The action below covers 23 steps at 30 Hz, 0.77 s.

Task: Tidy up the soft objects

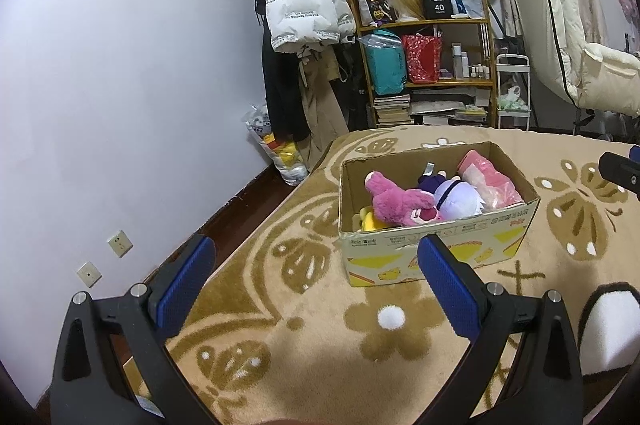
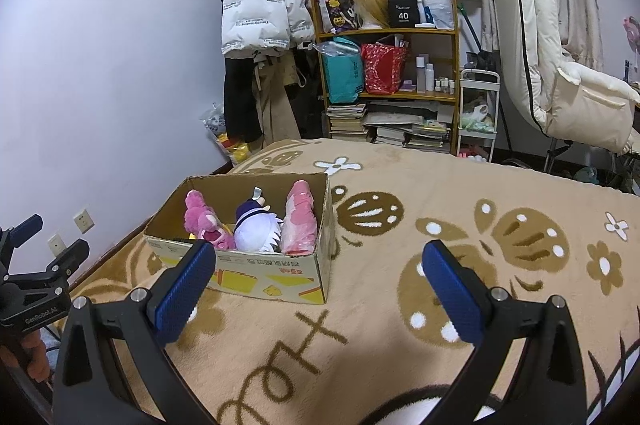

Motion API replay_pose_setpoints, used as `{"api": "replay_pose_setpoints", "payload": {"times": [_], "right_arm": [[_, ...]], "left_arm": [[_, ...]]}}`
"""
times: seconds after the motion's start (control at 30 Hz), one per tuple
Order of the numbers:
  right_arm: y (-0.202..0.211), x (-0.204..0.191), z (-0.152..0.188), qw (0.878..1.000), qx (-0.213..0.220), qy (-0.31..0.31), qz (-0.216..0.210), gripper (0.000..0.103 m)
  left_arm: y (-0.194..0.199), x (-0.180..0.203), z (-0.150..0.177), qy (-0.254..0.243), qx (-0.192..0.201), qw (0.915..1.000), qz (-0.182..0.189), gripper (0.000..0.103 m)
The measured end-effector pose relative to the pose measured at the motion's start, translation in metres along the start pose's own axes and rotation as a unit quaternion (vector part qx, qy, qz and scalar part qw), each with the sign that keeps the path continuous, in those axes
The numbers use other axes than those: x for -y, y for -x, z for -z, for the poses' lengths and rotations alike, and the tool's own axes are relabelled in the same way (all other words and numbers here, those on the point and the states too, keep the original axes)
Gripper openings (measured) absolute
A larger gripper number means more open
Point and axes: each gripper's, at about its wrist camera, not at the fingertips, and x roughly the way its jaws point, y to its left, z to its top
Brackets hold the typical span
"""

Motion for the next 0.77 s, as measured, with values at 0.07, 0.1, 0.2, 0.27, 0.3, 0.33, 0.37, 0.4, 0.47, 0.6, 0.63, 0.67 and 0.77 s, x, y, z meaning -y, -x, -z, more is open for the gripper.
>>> {"api": "replay_pose_setpoints", "payload": {"times": [0.07,0.1,0.2,0.27,0.3,0.33,0.37,0.4,0.47,0.6,0.63,0.67,0.77], "right_arm": [[0.0,0.0003,0.0,1.0,0.0,0.0,0.0,0.103],[0.0,0.0001,0.0,1.0,0.0,0.0,0.0,0.103],[-0.0001,0.0002,0.0001,1.0,-0.001,0.001,0.0,0.103],[-0.0003,0.0004,0.0001,1.0,-0.001,0.001,0.0,0.103],[-0.0001,0.0001,0.0002,1.0,-0.001,0.001,0.0,0.103],[-0.0002,0.0003,0.0001,1.0,0.0,0.0,0.0,0.103],[-0.0004,0.0004,0.0001,1.0,-0.001,0.0,0.0,0.103],[-0.0002,0.0002,0.0003,1.0,-0.001,0.001,0.0,0.103],[-0.0003,0.0005,0.0002,1.0,0.0,0.001,0.0,0.103],[-0.0002,0.0003,0.0002,1.0,0.0,0.001,0.0,0.103],[-0.0003,0.0005,0.0002,1.0,-0.001,0.001,0.0,0.103],[-0.0002,0.0004,0.0003,1.0,-0.001,0.001,0.001,0.103],[-0.0002,0.0018,-0.0001,1.0,0.0,0.0,0.001,0.103]], "left_arm": [[0.0005,0.0007,0.0004,-0.004,0.003,1.0,-0.005,0.1],[0.0008,0.0007,0.0002,-0.004,0.004,1.0,-0.005,0.1],[0.001,0.0006,-0.0002,0.0,0.004,1.0,-0.003,0.1],[0.0005,0.0005,-0.0004,-0.001,0.003,1.0,-0.002,0.1],[0.0008,0.0004,-0.0003,-0.001,0.003,1.0,-0.002,0.1],[0.0011,0.0002,-0.0003,0.0,0.003,1.0,-0.002,0.1],[0.0012,0.0001,-0.0004,0.0,0.003,1.0,-0.002,0.1],[0.0011,0.0,-0.0004,-0.001,0.003,1.0,-0.003,0.1],[0.0018,-0.0001,-0.0001,0.0,0.005,1.0,-0.003,0.1],[0.0018,-0.0003,0.0001,0.001,0.004,1.0,-0.003,0.1],[0.0021,-0.0003,0.0001,0.001,0.004,1.0,-0.003,0.1],[0.0021,-0.0005,0.0001,0.0,0.005,1.0,-0.003,0.1],[0.0018,-0.0006,-0.0001,0.0,0.006,1.0,-0.004,0.1]]}}
